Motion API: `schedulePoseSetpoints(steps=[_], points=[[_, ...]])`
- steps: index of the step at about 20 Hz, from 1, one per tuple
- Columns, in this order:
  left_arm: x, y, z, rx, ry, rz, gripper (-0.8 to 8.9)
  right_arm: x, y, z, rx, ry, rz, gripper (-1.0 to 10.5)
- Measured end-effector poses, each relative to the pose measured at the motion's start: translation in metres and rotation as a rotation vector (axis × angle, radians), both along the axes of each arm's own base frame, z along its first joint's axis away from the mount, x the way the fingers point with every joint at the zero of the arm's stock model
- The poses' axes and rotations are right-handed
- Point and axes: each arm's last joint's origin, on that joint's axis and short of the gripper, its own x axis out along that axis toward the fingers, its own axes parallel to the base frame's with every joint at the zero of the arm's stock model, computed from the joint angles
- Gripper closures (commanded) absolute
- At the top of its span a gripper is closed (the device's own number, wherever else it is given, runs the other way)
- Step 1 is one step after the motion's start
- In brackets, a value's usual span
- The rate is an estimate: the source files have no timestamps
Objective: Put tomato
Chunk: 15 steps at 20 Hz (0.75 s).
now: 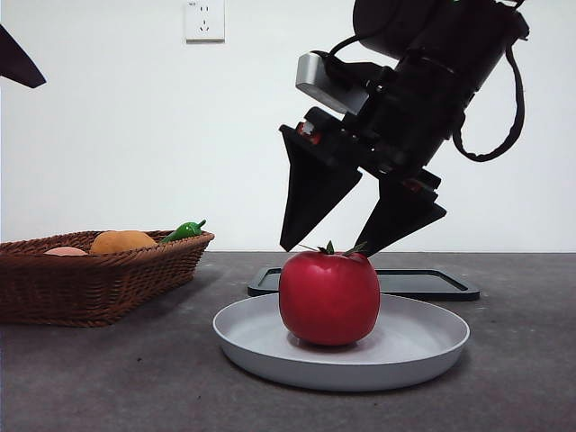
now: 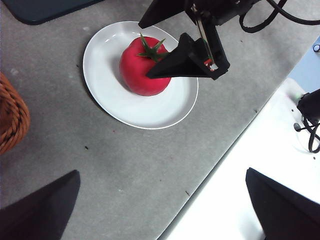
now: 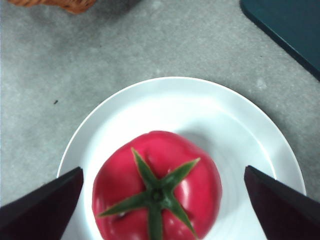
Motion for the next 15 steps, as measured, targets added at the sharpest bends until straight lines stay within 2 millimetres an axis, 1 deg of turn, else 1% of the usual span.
schedulePoseSetpoints(steps=[2, 7, 9, 10, 12, 13, 15], points=[[0.0, 0.0, 0.0, 0.0, 0.0, 0.0, 2.86, 0.001, 0.002, -0.004, -0.004, 0.005, 0.003, 4.3], [0.0, 0.0, 0.0, 0.0, -0.001, 0.0, 2.86, 0.006, 0.006, -0.025, -0.042, 0.058, 0.004, 4.3], [0.0, 0.0, 0.0, 0.0, -0.001, 0.0, 2.86, 0.007, 0.006, -0.027, -0.047, 0.065, 0.004, 4.4], [0.0, 0.0, 0.0, 0.0, -0.001, 0.0, 2.86, 0.007, 0.006, -0.027, -0.05, 0.068, 0.004, 4.9], [0.0, 0.0, 0.0, 0.0, -0.001, 0.0, 2.86, 0.005, 0.007, -0.028, -0.055, 0.074, 0.006, 7.3], [0.0, 0.0, 0.0, 0.0, -0.001, 0.0, 2.86, 0.005, 0.007, -0.028, -0.054, 0.076, 0.009, 8.1], [0.0, 0.0, 0.0, 0.0, -0.001, 0.0, 2.86, 0.005, 0.007, -0.028, -0.054, 0.078, 0.012, 8.3]])
